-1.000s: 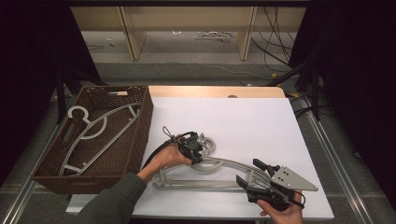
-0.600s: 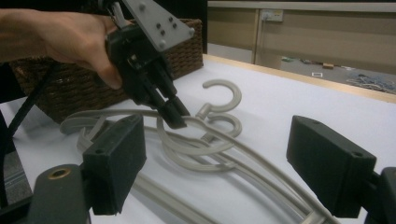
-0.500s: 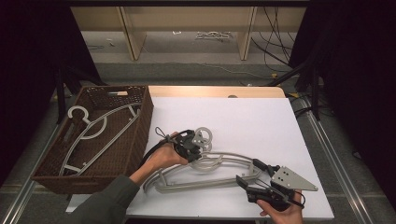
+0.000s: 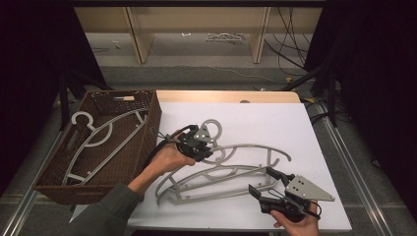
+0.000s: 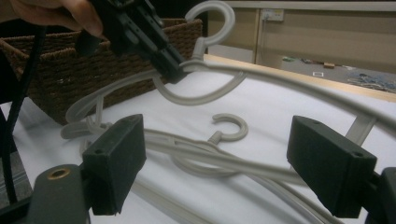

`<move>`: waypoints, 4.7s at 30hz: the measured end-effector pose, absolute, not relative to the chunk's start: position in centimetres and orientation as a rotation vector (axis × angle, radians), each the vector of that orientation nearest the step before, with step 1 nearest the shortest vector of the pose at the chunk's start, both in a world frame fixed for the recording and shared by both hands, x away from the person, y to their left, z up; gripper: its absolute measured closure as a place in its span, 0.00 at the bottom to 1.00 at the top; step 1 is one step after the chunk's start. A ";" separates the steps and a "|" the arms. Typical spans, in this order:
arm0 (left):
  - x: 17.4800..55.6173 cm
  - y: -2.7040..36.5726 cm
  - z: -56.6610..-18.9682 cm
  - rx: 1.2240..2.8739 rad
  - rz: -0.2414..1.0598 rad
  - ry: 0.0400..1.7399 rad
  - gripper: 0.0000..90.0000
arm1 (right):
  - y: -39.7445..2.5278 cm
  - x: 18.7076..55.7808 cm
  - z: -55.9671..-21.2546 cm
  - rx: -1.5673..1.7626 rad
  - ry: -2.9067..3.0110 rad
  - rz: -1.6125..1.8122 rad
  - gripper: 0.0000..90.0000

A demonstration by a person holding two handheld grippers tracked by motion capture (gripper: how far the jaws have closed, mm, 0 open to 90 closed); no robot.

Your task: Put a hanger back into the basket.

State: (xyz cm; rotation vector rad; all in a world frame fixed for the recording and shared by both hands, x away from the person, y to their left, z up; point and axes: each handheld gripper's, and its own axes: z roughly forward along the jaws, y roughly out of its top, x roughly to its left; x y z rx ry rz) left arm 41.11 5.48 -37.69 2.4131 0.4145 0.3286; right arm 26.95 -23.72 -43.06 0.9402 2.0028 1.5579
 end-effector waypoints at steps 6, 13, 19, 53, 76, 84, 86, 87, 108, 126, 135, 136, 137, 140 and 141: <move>41.4 5.8 -35.7 2.350 0.326 0.442 0.92 | -23.7 27.0 -43.1 0.937 2.001 1.565 0.23; 41.8 5.5 -33.9 2.300 0.322 0.461 0.92 | -23.7 26.9 -43.1 0.943 2.006 1.561 0.23; 41.8 5.5 -32.7 2.286 0.315 0.457 0.92 | -23.7 26.9 -43.1 0.939 1.997 1.560 0.23; 43.3 16.4 -26.0 2.187 0.440 0.680 0.92 | -23.5 27.1 -43.3 0.935 1.987 1.584 0.23; 44.2 25.8 -26.9 2.163 0.585 0.866 0.92 | -23.5 27.1 -43.3 0.940 1.999 1.571 0.23; 44.3 28.1 -27.9 2.109 0.620 0.941 0.92 | -23.5 27.1 -43.3 0.933 1.997 1.559 0.23; 44.4 28.7 -28.3 2.103 0.627 0.962 0.92 | -23.5 27.1 -43.3 0.933 1.995 1.560 0.23; 44.5 29.0 -28.4 2.111 0.633 0.968 0.92 | -23.5 27.1 -43.3 0.933 1.995 1.560 0.23; 44.5 34.4 -32.2 2.086 0.629 1.134 0.92 | -23.5 27.1 -43.3 0.934 2.001 1.554 0.23; 44.3 37.3 -34.5 2.097 0.657 1.244 0.92 | -23.2 27.3 -43.6 0.935 2.003 1.577 0.23; 44.2 38.0 -35.2 2.108 0.645 1.304 0.92 | -23.3 27.3 -43.6 0.933 2.006 1.574 0.23; 44.2 38.1 -35.4 2.105 0.646 1.317 0.92 | -23.3 27.3 -43.6 0.934 2.005 1.576 0.23; 44.2 38.4 -35.5 2.096 0.653 1.312 0.92 | -23.4 27.2 -43.5 0.937 2.022 1.548 0.23; 44.2 38.6 -35.7 2.092 0.649 1.320 0.92 | -23.4 27.2 -43.5 0.936 2.026 1.544 0.23; 44.0 38.8 -35.8 2.099 0.648 1.333 0.92 | -23.3 27.3 -43.6 0.936 2.003 1.577 0.23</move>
